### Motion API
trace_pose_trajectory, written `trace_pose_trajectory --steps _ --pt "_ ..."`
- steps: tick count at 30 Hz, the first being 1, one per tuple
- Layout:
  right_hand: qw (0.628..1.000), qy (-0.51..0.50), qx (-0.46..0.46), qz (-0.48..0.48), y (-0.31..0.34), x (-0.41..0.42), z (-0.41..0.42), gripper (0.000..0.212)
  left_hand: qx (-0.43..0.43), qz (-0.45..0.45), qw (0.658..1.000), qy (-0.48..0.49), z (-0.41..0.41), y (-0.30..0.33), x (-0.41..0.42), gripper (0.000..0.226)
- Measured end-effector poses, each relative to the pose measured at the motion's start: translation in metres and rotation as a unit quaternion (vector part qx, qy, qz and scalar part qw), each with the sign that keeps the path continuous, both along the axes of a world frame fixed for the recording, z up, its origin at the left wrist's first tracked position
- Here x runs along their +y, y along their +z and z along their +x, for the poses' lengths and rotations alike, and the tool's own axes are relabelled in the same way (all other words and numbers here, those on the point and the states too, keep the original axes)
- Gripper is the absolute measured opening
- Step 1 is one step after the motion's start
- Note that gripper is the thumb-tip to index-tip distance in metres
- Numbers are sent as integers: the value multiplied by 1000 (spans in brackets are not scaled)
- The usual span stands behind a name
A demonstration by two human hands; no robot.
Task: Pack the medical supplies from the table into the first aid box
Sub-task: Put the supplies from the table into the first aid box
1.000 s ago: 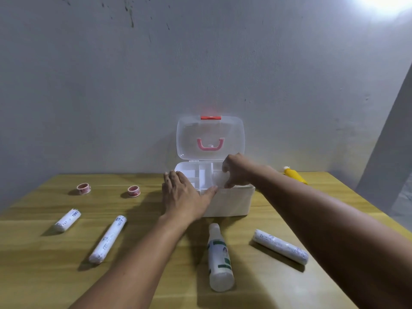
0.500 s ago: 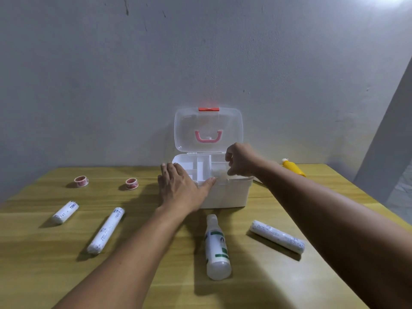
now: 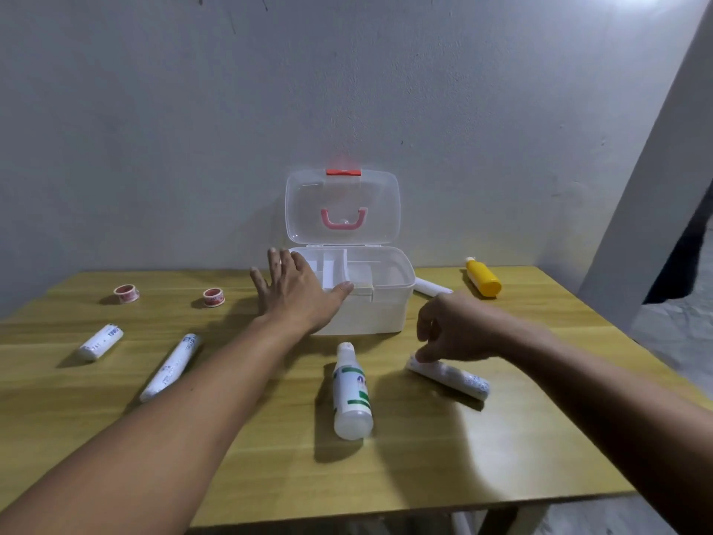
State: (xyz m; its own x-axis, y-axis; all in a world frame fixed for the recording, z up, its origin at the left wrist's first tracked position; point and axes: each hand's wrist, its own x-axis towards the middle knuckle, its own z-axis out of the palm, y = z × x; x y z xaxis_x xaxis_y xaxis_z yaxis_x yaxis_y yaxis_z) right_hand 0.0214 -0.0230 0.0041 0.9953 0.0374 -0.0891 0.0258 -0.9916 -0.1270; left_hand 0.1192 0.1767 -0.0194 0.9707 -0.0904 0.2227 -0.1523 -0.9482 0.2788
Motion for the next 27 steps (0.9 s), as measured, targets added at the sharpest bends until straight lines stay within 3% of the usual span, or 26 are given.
trace_pose_trajectory --steps 4,7,12,20,23,27 --pt "998 19 -36 46 -14 20 -8 19 9 -17 999 -37 3 -1 3 98" --pt "994 -1 -58 96 -22 44 -2 26 28 -21 998 -47 3 -2 5 94" --pt "967 -64 71 236 -24 77 5 51 -5 -63 997 -41 3 -1 4 93" --pt "936 -111 132 308 -7 74 7 35 47 -105 992 -60 4 -1 9 89" --pt "934 -97 93 331 25 54 7 35 57 -104 991 -63 5 0 9 86" --pt "918 -84 -27 386 78 30 12 24 82 -108 989 -64 5 2 9 86"
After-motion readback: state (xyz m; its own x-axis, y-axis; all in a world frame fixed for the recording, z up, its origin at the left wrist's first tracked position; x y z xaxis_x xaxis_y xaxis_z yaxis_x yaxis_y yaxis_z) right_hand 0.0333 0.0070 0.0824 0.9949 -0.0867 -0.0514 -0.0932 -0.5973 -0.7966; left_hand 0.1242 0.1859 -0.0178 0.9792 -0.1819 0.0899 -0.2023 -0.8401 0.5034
